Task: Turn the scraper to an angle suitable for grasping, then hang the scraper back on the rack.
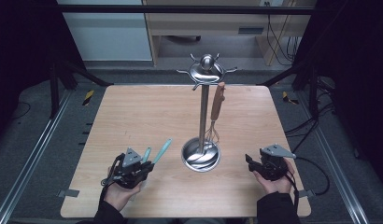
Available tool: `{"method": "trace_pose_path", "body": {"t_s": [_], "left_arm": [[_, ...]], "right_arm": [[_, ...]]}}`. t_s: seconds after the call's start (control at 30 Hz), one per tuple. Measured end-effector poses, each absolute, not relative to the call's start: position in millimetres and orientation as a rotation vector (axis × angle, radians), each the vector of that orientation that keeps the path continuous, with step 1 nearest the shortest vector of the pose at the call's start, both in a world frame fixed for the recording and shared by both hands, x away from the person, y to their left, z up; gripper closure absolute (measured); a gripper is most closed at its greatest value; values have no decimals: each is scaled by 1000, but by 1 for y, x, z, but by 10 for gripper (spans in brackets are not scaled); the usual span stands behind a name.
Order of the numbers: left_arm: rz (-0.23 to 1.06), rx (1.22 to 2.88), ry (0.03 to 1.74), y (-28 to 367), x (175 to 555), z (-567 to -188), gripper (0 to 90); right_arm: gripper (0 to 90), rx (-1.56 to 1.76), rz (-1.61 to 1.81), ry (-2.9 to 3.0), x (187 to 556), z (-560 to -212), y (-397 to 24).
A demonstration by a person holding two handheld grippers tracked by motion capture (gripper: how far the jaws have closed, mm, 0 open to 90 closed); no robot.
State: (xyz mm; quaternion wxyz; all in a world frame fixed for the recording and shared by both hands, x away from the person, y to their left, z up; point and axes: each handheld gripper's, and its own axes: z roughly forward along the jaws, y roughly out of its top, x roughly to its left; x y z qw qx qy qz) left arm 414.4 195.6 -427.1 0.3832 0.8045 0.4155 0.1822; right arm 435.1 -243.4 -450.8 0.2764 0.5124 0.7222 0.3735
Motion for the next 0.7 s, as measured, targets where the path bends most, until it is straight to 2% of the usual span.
{"method": "trace_pose_path", "body": {"t_s": [0.27, 0.7], "left_arm": [[533, 1928, 1029, 212, 406, -401, 813], [567, 1801, 986, 228, 395, -371, 813]], "right_arm": [[382, 1377, 1001, 1935, 435, -451, -244], [379, 1376, 995, 1937, 437, -452, -245]]}}
